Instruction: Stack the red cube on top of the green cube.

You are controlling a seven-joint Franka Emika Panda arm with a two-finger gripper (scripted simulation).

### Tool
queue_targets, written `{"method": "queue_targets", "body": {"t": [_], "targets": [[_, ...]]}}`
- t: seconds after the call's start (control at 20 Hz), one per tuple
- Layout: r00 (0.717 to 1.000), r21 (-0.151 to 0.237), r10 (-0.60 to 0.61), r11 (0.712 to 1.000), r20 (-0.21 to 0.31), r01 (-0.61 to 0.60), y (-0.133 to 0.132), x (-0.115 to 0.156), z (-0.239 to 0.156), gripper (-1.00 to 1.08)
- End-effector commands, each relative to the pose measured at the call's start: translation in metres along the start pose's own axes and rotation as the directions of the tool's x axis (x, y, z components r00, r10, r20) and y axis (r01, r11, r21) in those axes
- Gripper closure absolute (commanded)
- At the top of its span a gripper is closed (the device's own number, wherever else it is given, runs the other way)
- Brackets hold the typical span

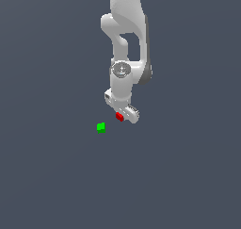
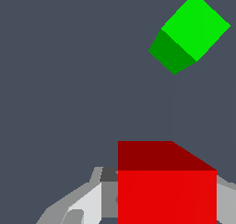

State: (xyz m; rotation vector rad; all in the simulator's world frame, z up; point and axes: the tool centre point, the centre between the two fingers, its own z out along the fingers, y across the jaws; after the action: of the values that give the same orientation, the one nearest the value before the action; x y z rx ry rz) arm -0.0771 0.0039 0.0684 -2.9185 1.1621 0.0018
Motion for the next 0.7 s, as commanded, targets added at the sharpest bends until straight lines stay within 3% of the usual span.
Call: {"method": "queue_targets", "body": {"t": [0.0, 0.65], "targets": [[1.000, 0.001, 0.000, 1.000, -0.001, 0.000, 0.000, 0.000, -0.017, 1.08], [1.000, 0.000, 0.000, 1.000, -0.001, 0.000, -0.001, 0.001, -0.052, 1.08]]}}
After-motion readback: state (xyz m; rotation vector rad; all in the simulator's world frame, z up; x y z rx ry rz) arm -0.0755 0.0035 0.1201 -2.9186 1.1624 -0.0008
